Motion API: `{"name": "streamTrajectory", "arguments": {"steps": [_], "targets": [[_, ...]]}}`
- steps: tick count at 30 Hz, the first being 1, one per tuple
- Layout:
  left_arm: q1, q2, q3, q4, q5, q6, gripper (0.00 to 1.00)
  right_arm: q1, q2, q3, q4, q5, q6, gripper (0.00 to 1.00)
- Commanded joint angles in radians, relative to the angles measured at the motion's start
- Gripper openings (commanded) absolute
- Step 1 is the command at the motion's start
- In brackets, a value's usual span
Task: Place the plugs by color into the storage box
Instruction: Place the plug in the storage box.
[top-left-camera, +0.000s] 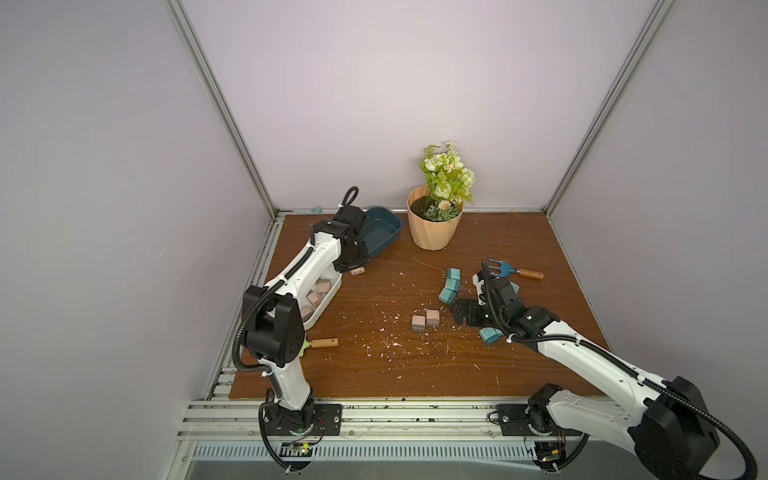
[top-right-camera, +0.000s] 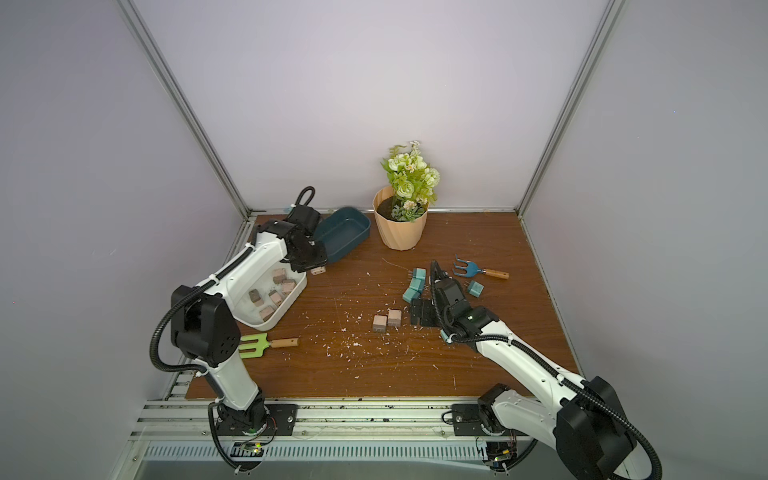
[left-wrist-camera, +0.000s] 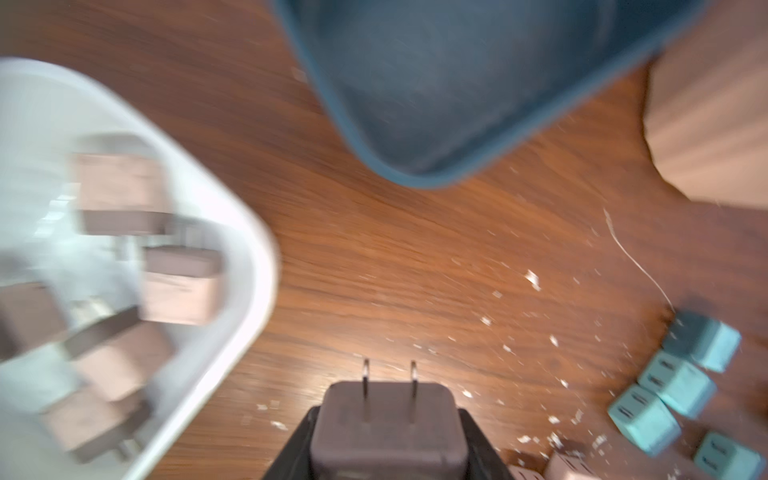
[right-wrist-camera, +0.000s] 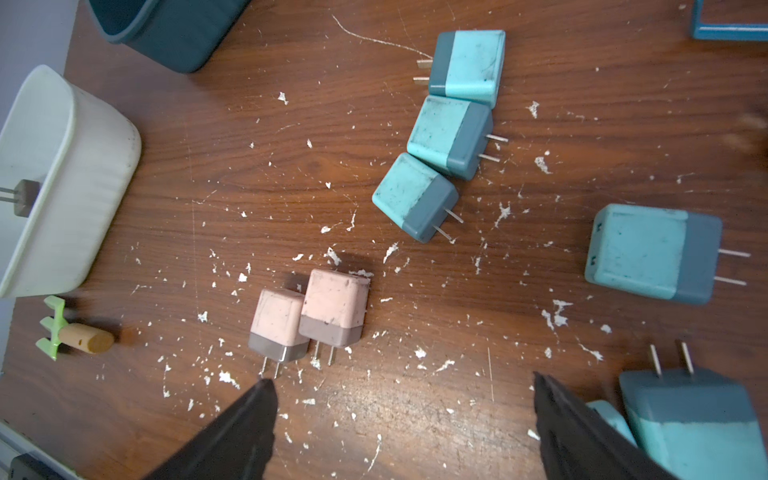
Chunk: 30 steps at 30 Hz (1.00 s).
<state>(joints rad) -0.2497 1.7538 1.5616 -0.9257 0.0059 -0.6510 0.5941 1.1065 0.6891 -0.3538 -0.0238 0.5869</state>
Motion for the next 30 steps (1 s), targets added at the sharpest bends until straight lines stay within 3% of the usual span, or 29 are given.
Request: {"name": "streamTrajectory", "arguments": {"steps": [1,5,10,19,30], "targets": [[0.114,-0.042,-0.050,-0.046,-0.017,0.072,0.38,0.000,0.000,0.005,0.023,-0.011,-0.012,0.98],[0.230,-0.055,-0.089,-0.044,-0.050,0.134,0.36,-0.001,-0.004,0.003,0.018,-0.011,-0.015,0.98],[0.300,-0.047,-0.127,-0.042,-0.099,0.185,0.35,-0.002,-0.010,0.001,0.009,-0.007,-0.015,0.98],[0.356,-0.014,-0.225,0.039,-0.151,0.207,0.35,-0.001,-0.037,-0.015,-0.004,0.000,-0.003,0.98],[0.375,0.142,-0.161,0.124,-0.199,0.248,0.34,-0.001,-0.076,-0.007,-0.068,0.012,0.003,0.98]]}}
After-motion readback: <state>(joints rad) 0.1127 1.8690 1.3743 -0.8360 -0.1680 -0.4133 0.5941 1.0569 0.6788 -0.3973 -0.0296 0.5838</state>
